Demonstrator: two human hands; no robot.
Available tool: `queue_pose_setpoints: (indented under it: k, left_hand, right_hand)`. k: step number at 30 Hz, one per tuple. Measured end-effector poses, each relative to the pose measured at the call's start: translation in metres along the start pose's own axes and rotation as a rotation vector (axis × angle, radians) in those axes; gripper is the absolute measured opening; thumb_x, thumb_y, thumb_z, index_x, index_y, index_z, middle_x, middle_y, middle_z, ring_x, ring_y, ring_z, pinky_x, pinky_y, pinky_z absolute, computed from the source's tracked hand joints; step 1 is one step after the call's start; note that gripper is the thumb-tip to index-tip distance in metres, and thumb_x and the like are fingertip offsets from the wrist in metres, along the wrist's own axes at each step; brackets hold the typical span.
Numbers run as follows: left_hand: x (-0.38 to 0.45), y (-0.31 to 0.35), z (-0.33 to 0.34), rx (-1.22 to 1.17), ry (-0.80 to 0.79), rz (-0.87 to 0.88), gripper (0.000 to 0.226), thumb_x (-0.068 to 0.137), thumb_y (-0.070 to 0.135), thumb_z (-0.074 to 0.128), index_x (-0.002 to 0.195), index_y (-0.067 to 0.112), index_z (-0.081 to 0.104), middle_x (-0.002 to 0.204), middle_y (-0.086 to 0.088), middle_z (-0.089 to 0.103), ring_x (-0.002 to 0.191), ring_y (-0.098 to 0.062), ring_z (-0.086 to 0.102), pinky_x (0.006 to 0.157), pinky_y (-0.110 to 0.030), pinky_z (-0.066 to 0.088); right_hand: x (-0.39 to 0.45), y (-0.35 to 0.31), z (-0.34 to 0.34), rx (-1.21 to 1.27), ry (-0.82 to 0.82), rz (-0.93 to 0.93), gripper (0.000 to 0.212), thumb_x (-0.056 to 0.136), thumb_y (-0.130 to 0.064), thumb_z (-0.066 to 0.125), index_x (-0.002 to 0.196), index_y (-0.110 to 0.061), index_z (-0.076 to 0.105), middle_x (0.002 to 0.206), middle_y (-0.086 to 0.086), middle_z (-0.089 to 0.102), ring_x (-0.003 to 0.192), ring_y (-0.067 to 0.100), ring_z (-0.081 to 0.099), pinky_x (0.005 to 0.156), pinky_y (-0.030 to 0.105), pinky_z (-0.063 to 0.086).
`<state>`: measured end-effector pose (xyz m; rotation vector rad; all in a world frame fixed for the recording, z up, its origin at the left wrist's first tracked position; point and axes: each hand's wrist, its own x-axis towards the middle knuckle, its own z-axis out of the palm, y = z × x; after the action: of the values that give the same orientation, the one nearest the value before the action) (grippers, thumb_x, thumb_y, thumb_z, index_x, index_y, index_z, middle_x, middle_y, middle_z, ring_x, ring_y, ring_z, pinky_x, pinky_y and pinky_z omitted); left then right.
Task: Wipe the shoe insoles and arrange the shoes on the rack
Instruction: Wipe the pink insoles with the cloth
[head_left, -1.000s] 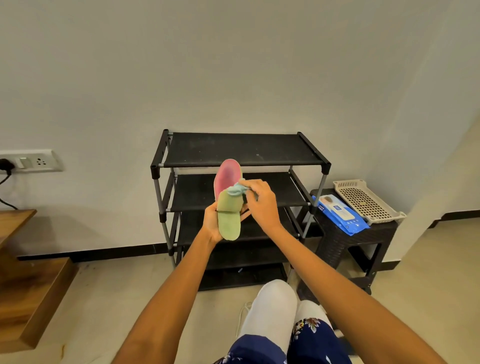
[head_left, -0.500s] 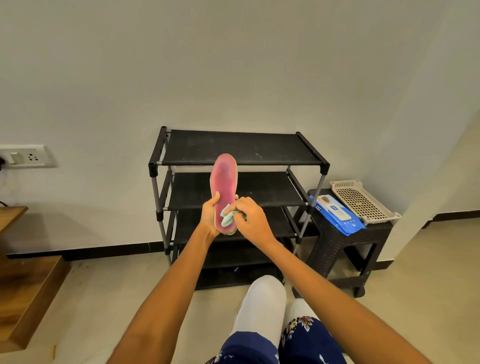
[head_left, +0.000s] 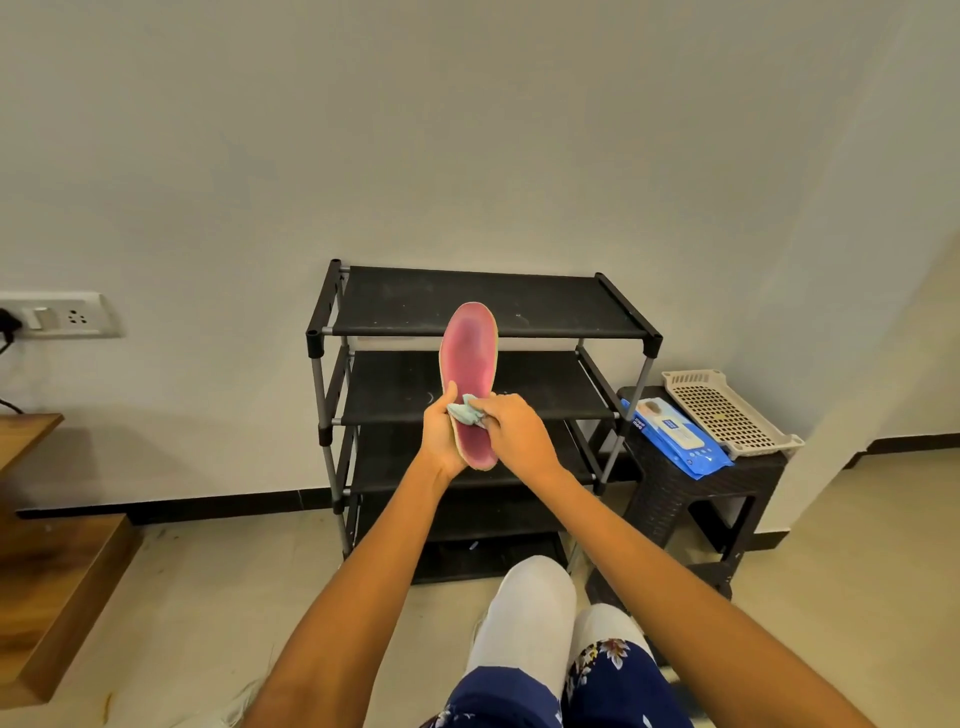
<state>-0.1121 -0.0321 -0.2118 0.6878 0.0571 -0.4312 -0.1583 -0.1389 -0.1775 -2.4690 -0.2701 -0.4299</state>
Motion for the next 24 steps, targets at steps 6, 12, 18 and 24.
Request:
queue_pose_setpoints:
  k: [6,12,18,24]
  left_hand:
    - [0.008,-0.004,0.014,-0.051,-0.039,-0.009,0.051,0.095,0.048,0.038,0.105,0.003,0.058,0.095,-0.015,0.071,0.09,-0.028,0.07,0.088,-0.041,0.051]
    - [0.016,-0.016,0.014,0.03,-0.111,-0.08,0.051,0.093,0.045,0.041,0.112,0.0,0.055,0.107,-0.019,0.069,0.097,-0.033,0.067,0.085,-0.043,0.053]
    - [0.016,-0.035,0.026,0.174,-0.144,-0.137,0.04,0.096,0.041,0.04,0.111,0.009,0.058,0.096,-0.011,0.065,0.087,-0.024,0.063,0.077,-0.036,0.049]
    - [0.021,-0.042,0.043,0.109,-0.17,-0.245,0.056,0.094,0.05,0.034,0.123,0.006,0.056,0.122,-0.014,0.062,0.104,-0.027,0.065,0.097,-0.04,0.045]
  right_hand:
    - [-0.016,-0.001,0.007,-0.131,0.142,-0.114,0.029,0.093,-0.018,0.054,0.12,-0.011,0.064,0.114,0.011,0.064,0.104,0.02,0.057,0.09,0.028,0.051]
    - [-0.056,0.015,0.007,0.062,0.194,-0.127,0.017,0.084,-0.009,0.058,0.094,-0.009,0.071,0.09,0.006,0.065,0.083,0.005,0.053,0.073,0.01,0.045]
    - [-0.023,0.033,-0.023,0.103,0.415,0.155,0.022,0.093,-0.01,0.053,0.111,-0.011,0.065,0.105,0.007,0.064,0.095,0.013,0.054,0.074,0.01,0.043]
    - [-0.037,0.042,-0.006,-0.086,0.29,0.149,0.03,0.094,-0.017,0.053,0.123,-0.013,0.061,0.116,0.007,0.062,0.107,0.015,0.054,0.091,0.025,0.048]
